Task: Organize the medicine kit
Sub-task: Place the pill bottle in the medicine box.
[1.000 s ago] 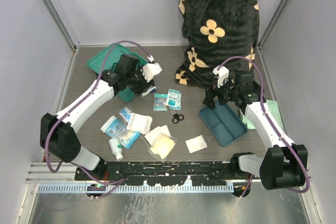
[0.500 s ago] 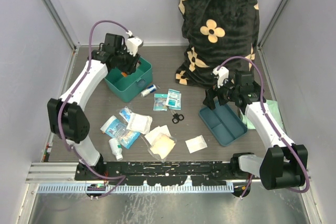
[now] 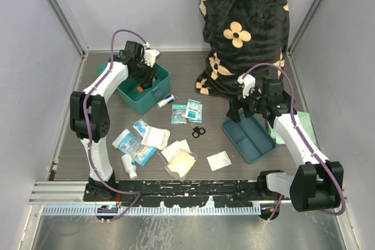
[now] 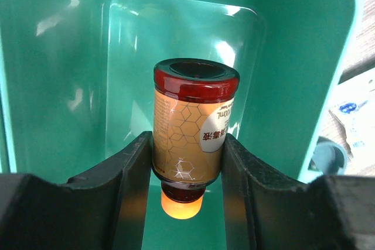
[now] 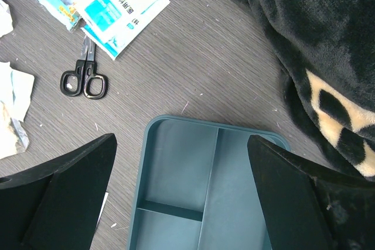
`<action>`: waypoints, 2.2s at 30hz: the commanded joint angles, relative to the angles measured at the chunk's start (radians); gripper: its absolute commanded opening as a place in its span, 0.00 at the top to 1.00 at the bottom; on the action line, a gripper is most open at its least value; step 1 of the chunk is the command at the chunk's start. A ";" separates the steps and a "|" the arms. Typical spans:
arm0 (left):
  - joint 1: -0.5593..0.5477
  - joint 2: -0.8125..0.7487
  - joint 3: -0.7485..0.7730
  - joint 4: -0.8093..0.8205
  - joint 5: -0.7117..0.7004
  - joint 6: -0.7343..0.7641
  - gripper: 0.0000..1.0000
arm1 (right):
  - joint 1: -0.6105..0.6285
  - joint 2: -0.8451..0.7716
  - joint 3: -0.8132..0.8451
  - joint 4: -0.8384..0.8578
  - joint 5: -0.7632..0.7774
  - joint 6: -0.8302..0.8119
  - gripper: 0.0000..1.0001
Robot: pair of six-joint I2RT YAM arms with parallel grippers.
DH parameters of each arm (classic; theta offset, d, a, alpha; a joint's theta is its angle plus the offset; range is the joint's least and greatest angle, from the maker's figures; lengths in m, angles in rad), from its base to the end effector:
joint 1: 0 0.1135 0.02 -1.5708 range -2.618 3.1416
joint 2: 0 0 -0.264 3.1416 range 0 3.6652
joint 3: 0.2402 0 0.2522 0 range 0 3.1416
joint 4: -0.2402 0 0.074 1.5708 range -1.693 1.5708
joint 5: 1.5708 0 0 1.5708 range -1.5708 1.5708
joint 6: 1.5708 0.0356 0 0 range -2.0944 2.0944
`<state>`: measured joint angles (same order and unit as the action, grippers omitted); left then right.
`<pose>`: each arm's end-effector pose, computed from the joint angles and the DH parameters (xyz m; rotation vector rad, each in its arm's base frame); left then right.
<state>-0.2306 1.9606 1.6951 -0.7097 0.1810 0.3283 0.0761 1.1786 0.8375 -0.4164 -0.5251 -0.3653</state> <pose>0.4207 -0.1053 0.2611 0.7663 2.4145 -0.1916 0.2441 0.0365 0.2600 -0.7403 2.1204 0.4549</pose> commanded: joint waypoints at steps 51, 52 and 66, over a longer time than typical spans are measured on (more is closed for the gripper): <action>-0.001 0.038 0.037 0.155 0.166 0.004 0.26 | -0.004 -0.026 0.008 0.020 0.011 -0.024 0.00; -0.002 0.028 0.036 0.161 0.150 0.007 0.26 | -0.003 -0.027 0.008 0.019 0.010 -0.024 0.00; -0.002 -0.267 -0.112 0.176 0.040 0.098 0.18 | -0.004 -0.028 0.008 0.018 0.007 -0.026 0.00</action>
<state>-0.2306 1.8278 1.6291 -0.5472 0.2302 0.3756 0.0761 1.1782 0.8375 -0.4198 -0.5137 -0.3836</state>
